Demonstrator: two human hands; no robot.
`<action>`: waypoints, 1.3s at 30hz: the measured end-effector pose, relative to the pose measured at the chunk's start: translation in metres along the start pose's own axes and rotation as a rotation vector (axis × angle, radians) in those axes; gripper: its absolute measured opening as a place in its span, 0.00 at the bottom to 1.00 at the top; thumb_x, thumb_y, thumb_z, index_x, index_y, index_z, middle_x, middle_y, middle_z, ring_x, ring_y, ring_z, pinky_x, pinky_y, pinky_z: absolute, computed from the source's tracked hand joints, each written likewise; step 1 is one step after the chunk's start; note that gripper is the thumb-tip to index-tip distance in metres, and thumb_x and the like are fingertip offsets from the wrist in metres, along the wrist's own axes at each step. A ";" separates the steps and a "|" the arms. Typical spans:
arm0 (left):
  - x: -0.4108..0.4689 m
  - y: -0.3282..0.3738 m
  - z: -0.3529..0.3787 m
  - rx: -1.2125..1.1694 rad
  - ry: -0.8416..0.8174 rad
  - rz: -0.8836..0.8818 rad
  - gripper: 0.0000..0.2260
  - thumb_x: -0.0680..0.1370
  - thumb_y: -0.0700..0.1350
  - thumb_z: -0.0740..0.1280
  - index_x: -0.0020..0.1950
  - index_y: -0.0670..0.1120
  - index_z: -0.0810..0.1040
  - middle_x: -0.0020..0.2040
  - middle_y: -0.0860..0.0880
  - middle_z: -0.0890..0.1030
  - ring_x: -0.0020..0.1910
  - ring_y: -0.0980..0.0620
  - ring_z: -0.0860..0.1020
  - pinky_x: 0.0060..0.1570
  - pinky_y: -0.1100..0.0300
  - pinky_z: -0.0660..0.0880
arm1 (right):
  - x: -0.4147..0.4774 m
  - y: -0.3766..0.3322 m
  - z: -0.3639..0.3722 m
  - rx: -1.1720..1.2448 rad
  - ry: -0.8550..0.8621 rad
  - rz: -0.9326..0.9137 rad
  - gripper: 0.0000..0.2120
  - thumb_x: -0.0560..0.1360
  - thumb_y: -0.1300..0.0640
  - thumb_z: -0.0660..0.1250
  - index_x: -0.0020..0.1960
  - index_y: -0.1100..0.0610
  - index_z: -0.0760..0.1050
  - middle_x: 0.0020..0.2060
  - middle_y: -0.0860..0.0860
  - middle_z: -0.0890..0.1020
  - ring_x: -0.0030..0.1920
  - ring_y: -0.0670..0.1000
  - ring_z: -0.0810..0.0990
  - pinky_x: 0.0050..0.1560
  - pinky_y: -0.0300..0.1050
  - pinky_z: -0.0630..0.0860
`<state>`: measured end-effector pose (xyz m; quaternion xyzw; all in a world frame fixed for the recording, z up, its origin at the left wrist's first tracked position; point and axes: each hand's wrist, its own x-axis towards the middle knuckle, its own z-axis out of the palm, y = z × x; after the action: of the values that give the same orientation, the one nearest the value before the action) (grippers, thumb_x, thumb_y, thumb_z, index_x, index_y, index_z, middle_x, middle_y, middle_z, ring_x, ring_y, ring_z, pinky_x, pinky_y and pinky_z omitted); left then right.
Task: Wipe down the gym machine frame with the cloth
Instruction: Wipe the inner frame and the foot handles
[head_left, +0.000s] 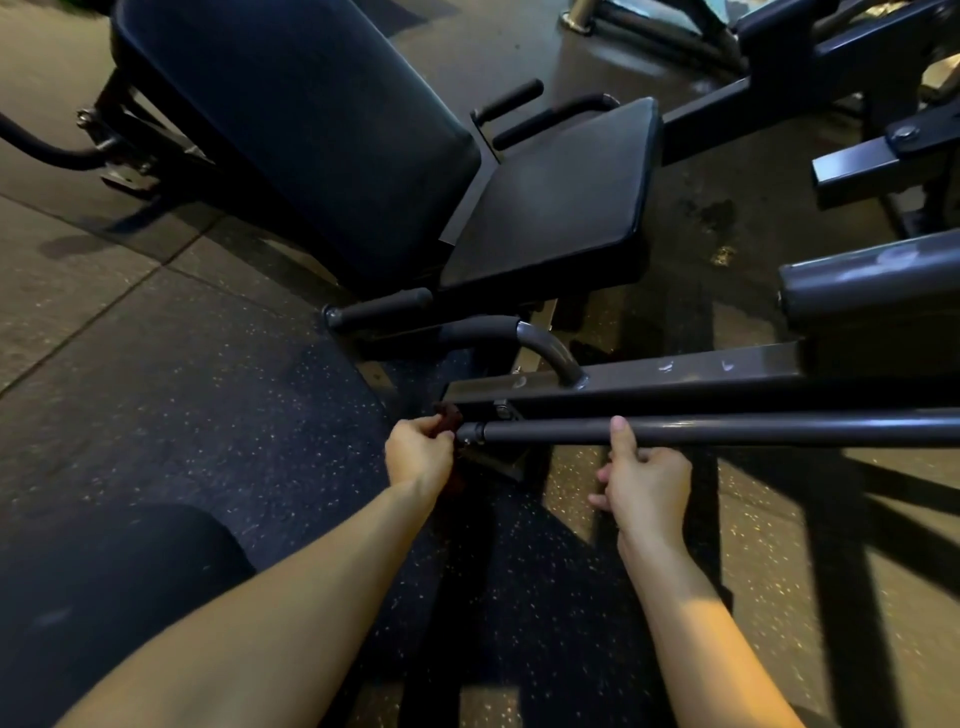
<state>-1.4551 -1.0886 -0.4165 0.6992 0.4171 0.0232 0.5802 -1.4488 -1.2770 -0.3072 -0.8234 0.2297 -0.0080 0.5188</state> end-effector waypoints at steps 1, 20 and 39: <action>-0.005 0.003 0.003 0.026 -0.012 0.054 0.13 0.79 0.42 0.71 0.64 0.48 0.83 0.60 0.52 0.81 0.56 0.51 0.80 0.61 0.52 0.79 | 0.001 0.000 -0.001 0.000 -0.010 0.002 0.14 0.81 0.46 0.65 0.55 0.58 0.77 0.44 0.55 0.83 0.41 0.50 0.84 0.43 0.48 0.83; -0.021 0.042 -0.004 -0.047 -0.125 0.061 0.08 0.77 0.42 0.70 0.48 0.53 0.87 0.47 0.51 0.86 0.46 0.54 0.82 0.42 0.63 0.77 | 0.005 0.003 -0.005 -0.008 -0.048 0.007 0.15 0.81 0.46 0.66 0.54 0.58 0.78 0.42 0.54 0.83 0.40 0.50 0.84 0.40 0.45 0.82; -0.006 0.036 0.010 0.237 -0.058 0.470 0.13 0.80 0.39 0.67 0.62 0.45 0.84 0.58 0.54 0.80 0.61 0.51 0.79 0.64 0.62 0.71 | 0.013 0.009 -0.006 0.053 -0.092 0.049 0.16 0.80 0.45 0.67 0.56 0.57 0.77 0.44 0.55 0.83 0.40 0.51 0.84 0.36 0.42 0.79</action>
<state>-1.4338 -1.0998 -0.3876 0.8403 0.2262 0.0883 0.4848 -1.4424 -1.2904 -0.3149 -0.8029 0.2257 0.0364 0.5506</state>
